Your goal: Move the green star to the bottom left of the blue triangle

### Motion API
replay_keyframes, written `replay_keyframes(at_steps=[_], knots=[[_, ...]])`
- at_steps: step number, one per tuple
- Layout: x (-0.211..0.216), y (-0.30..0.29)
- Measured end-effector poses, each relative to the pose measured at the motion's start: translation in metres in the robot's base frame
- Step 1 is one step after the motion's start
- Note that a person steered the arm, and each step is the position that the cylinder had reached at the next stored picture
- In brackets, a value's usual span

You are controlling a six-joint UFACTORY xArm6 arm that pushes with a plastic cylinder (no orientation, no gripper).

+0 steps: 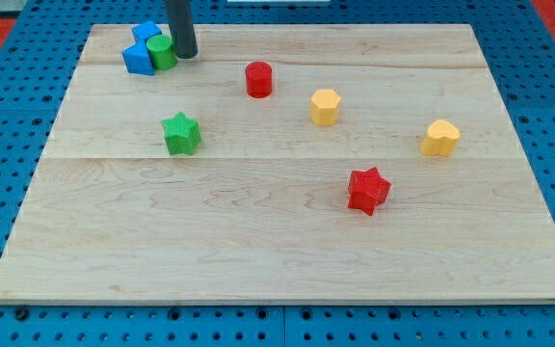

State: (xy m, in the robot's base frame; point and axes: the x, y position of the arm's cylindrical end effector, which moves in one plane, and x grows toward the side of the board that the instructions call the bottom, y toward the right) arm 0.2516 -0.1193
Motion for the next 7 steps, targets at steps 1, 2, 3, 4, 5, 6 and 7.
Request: replay_keyframes(at_steps=[1,2,3,4,5,6,7], knots=[[0.045,-0.008],[0.092,0.002],[0.128,0.077],[0.174,0.032],[0.142,-0.014],[0.107,-0.055],[0.145,-0.027]])
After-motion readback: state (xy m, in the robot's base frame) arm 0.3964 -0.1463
